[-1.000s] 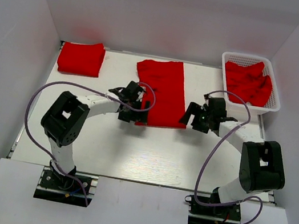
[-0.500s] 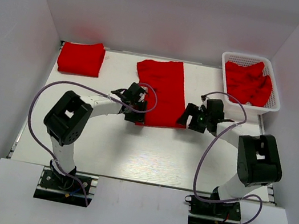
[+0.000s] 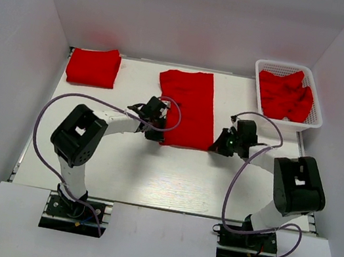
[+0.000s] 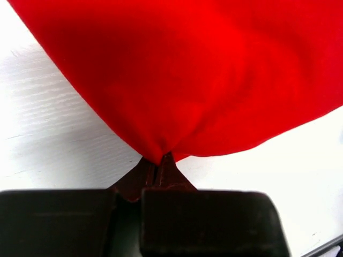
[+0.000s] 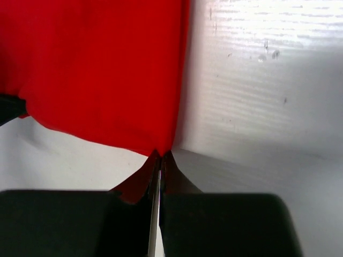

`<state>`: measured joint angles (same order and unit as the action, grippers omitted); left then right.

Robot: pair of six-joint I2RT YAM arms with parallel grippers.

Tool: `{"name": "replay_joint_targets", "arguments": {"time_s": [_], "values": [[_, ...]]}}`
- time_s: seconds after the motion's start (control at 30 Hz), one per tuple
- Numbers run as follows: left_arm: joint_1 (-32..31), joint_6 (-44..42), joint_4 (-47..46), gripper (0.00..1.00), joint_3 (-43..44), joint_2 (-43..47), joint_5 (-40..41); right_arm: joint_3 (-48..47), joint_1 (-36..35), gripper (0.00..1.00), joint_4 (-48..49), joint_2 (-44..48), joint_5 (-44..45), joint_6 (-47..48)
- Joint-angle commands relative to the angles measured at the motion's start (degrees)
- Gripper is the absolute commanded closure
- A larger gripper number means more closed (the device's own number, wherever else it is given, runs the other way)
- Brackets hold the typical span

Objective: Fold and stack the t-shirts
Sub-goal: Grab one side of the 2/3 rectangular tshirt with both arms

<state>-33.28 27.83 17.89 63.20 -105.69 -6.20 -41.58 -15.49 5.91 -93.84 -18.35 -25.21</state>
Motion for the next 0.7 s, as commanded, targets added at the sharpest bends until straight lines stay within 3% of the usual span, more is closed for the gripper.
{"name": "replay_joint_targets", "arguments": {"time_s": [0.0,0.17,0.33,0.5,0.67], "values": [[-0.5,-1.3,0.7,1.00,-3.2,1.9,-2.6,1.8,-0.4,1.00,-2.0,6.2,-0.1,1.0],[-3.3,-1.8,2.4,1.00,-9.0,12.0,-3.7,7.6,-0.7,1.00,-5.7,16.8,1.2,3.0],[-7.7,0.6,7.3,1.00,-14.7,26.6,-7.3,14.9,-1.2,1.00,-17.6,36.7,0.6,2.5],[-10.1,2.4,13.6,1.00,-14.7,36.0,-9.1,13.8,-1.5,1.00,-30.6,55.4,1.3,1.5],[-11.4,3.7,15.5,1.00,-10.6,38.8,-9.6,9.2,-1.2,1.00,-36.2,57.5,3.3,3.0]]}}
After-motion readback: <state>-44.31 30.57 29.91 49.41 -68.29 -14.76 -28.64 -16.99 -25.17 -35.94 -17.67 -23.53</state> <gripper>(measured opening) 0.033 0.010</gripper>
